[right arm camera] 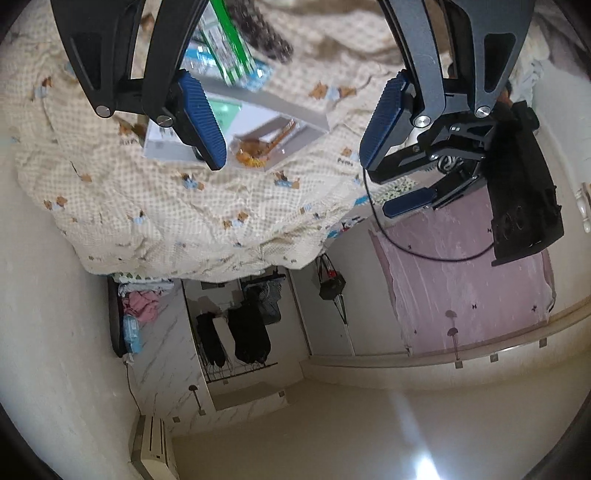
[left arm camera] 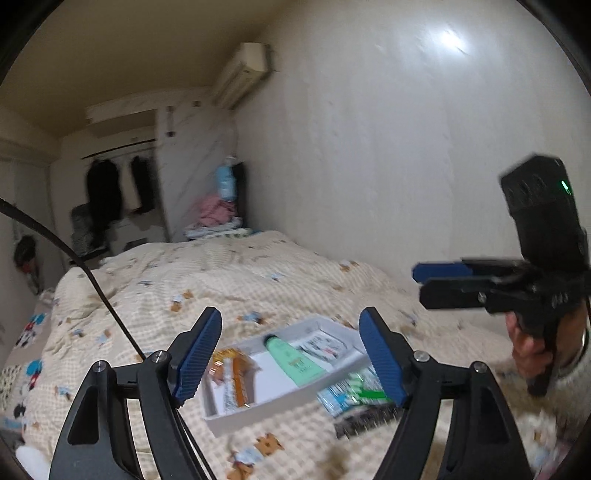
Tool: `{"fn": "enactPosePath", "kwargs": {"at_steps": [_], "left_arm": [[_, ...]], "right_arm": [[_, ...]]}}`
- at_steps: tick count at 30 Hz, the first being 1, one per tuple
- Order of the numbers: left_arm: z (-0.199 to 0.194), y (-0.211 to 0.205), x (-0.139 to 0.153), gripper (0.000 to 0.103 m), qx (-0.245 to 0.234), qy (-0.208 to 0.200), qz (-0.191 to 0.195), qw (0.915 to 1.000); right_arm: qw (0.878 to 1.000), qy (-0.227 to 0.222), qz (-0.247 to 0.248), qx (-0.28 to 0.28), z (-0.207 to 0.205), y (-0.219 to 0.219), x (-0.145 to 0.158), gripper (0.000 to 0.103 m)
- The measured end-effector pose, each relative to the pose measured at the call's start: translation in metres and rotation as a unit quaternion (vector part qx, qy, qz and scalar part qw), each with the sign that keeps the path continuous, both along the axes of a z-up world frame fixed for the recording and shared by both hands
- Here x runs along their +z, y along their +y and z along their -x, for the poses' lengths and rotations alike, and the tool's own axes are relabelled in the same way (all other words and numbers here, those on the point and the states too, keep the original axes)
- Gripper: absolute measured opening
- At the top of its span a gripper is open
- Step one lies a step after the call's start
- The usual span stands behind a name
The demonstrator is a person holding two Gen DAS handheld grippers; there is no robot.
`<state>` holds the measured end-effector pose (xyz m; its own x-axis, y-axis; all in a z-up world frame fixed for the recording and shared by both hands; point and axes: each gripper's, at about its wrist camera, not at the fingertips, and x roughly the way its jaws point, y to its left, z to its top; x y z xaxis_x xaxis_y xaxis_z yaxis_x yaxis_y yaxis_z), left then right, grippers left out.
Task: Organize objects
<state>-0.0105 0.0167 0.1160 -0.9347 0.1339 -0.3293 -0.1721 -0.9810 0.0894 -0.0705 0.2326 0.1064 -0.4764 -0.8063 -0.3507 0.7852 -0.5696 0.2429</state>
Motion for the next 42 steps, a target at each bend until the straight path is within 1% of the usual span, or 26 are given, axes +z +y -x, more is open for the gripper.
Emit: {"fn": "enactPosePath", "kwargs": {"at_steps": [2,5,8,9,12,15,19,23,25,27,29,33,42], "left_arm": [[0.001,0.003,-0.015,0.081,-0.012,-0.020,0.009,0.9997],[0.004,0.008,-0.035,0.081,-0.005,-0.054,0.014,0.9984],[0.004,0.010,-0.048,0.081,0.013,-0.075,0.024,0.9968],[0.003,0.010,-0.051,0.081,0.014,-0.079,0.023,0.9965],[0.000,0.006,-0.061,0.081,0.005,-0.091,0.005,0.9958],[0.003,0.005,-0.071,0.081,0.010,-0.103,0.003,0.9947],[0.008,0.008,-0.083,0.081,0.011,-0.120,0.004,0.9927],[0.015,0.017,-0.100,0.081,0.013,-0.144,0.023,0.9892],[0.018,0.021,-0.107,0.081,0.011,-0.154,0.032,0.9875],[0.021,0.019,-0.110,0.081,0.004,-0.161,0.027,0.9865],[0.023,0.015,-0.111,0.082,0.005,-0.166,0.016,0.9860],[0.024,0.010,-0.113,0.082,0.008,-0.171,0.001,0.9852],[0.023,0.008,-0.114,0.082,0.008,-0.172,0.001,0.9850]], "right_arm": [[1.000,-0.003,-0.008,-0.002,-0.001,0.006,-0.008,0.076],[1.000,-0.010,-0.021,0.003,-0.001,0.008,-0.024,0.076],[0.998,-0.045,-0.031,0.026,0.004,0.002,-0.041,0.076],[0.998,-0.052,-0.037,0.025,0.005,-0.001,-0.046,0.076],[0.997,-0.050,-0.049,0.018,0.003,-0.004,-0.057,0.076],[0.997,-0.058,-0.046,0.014,0.000,-0.003,-0.068,0.076],[0.997,-0.070,-0.035,-0.001,0.004,0.003,-0.075,0.076],[0.997,-0.075,-0.019,-0.018,0.004,0.009,-0.082,0.076],[0.996,-0.082,-0.015,-0.024,0.003,0.009,-0.092,0.076],[0.993,-0.117,-0.023,-0.021,0.008,0.003,-0.107,0.076],[0.991,-0.133,-0.022,-0.022,0.014,0.003,-0.112,0.076],[0.990,-0.138,-0.004,-0.024,0.016,0.010,-0.112,0.076],[0.989,-0.145,0.003,-0.023,0.019,0.013,-0.113,0.076]]}}
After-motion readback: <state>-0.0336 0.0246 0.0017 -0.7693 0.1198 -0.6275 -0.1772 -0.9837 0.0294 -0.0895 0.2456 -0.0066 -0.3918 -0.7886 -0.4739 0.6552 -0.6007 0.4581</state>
